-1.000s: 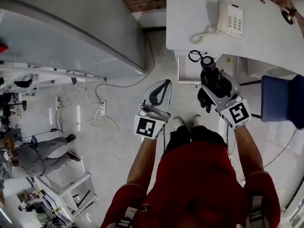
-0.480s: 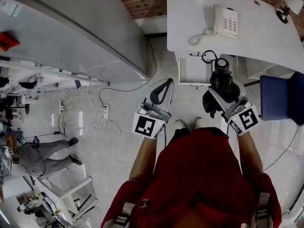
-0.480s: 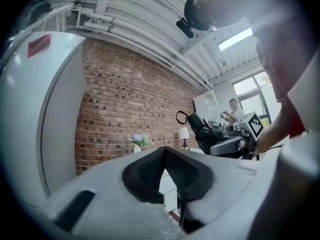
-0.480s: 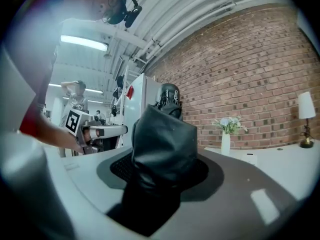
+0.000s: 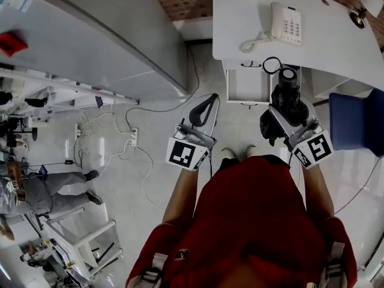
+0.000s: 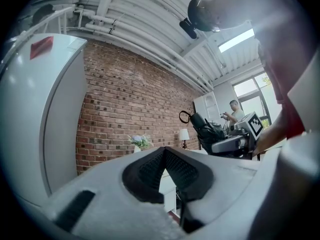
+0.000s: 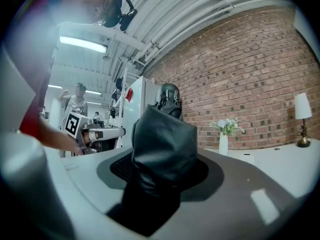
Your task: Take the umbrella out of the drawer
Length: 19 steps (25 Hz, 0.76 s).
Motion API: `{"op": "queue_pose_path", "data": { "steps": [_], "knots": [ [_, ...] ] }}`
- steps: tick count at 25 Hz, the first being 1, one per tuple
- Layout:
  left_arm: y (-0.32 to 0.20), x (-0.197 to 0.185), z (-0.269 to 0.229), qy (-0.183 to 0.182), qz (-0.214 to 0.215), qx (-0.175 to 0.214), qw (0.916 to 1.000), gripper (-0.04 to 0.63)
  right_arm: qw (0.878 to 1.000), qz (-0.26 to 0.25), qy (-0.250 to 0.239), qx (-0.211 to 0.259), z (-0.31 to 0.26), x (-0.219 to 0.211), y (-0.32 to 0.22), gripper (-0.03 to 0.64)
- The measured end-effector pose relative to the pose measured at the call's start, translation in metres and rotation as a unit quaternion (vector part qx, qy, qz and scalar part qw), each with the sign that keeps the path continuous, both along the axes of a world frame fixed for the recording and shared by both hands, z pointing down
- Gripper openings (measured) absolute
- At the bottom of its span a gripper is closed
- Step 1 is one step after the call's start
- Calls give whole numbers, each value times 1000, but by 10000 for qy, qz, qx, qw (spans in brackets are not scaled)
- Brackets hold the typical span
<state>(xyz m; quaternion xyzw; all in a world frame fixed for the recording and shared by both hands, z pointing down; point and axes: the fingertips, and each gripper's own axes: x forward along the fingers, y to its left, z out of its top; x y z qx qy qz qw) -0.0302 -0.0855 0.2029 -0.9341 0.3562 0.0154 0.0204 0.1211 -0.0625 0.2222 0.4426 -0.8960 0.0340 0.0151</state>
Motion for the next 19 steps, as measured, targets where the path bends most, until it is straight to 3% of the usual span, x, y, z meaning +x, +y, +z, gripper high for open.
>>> {"op": "queue_pose_path", "data": {
  "steps": [19],
  "knots": [
    [9,-24,4,75,-146,-51,9999,8,9999,83,143,-40,3,-4,10,258]
  ]
}}
